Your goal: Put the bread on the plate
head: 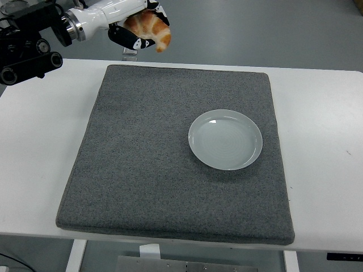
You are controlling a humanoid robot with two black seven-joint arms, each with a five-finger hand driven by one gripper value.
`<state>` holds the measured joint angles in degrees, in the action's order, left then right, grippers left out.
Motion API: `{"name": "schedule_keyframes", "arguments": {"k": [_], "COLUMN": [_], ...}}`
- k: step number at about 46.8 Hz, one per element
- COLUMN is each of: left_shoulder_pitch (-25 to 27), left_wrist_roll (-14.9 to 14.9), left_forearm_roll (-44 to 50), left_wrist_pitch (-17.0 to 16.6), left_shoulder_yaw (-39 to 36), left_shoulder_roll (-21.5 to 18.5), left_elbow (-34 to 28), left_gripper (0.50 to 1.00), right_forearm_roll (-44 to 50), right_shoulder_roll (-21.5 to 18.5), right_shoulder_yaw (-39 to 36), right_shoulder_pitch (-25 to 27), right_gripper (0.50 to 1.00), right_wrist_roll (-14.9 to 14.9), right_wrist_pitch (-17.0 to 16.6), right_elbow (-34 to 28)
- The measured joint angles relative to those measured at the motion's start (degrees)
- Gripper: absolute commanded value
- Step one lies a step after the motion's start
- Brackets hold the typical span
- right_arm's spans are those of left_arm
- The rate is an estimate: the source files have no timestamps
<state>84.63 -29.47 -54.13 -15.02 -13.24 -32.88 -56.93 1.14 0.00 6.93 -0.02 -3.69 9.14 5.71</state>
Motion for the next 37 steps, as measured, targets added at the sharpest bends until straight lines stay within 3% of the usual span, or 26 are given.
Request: {"name": "schedule_keyframes", "arguments": {"k": [16,28,37], "left_shoulder_pitch": [2.9,1.0,-3.6], "left_wrist_roll": [0.2,0.1,0.0], "left_forearm_roll": [0.0,-0.1,-1.1], "left_wrist_pitch": [-1.0,-2.7,-5.5], "left_shoulder_yaw": [-2.7,-3.3,-3.4], "left_shoulder_roll": [6.0,12.3,17.7], "left_elbow": [-3.2,-2.2,1.9], "left_gripper": [0.5,0.5,0.5], "right_forearm_roll": [0.0,0.0,0.0], "right_shoulder_roll": [0.0,0.0,0.0], "right_shoulder_yaw": [0.0,0.0,0.0], "right_shoulder_pitch": [0.0,0.0,0.0], "right_gripper": [0.938,0.938,0.938], "right_wrist_roll": [0.0,0.0,0.0], "right_wrist_pitch": [0.0,0.0,0.0], "right_elbow": [0.0,0.0,0.0]}}
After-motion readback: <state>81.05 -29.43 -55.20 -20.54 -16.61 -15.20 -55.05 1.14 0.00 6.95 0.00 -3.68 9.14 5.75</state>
